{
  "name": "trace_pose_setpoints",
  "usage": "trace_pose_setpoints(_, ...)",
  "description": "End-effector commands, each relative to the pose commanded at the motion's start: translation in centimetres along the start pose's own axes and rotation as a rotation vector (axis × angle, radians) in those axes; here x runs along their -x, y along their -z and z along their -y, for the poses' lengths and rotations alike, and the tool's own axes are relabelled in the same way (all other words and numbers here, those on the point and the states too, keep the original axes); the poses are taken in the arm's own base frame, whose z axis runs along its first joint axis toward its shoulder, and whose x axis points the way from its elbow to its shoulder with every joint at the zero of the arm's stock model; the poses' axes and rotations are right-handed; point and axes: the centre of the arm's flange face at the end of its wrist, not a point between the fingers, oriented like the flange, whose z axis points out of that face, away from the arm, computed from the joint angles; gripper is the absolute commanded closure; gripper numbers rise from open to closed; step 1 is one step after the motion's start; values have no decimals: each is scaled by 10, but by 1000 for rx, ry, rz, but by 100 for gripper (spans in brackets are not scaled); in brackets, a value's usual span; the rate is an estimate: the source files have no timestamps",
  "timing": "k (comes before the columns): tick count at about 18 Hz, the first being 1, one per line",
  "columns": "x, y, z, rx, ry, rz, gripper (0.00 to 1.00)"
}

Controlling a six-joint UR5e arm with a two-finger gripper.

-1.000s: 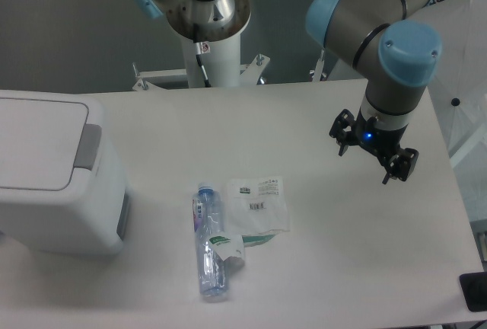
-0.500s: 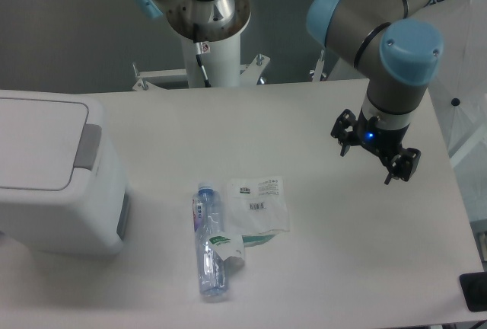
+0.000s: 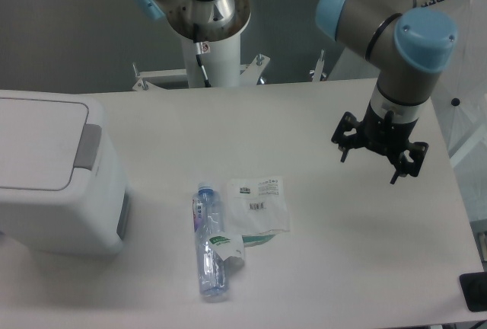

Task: Open the trash can
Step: 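Swing the gripper over to the white trash bin's lid edge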

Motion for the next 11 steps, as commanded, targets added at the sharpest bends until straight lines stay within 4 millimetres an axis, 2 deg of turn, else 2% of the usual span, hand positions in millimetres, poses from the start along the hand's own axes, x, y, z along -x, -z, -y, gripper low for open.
trace_pose_setpoints(5, -54, 19, 42, -142, 161, -107, 0)
trace_pose_setpoints(9, -116, 9, 80, -132, 230, -172, 0)
trace_pose_setpoints(11, -143, 9, 91, -141, 226, -208, 0)
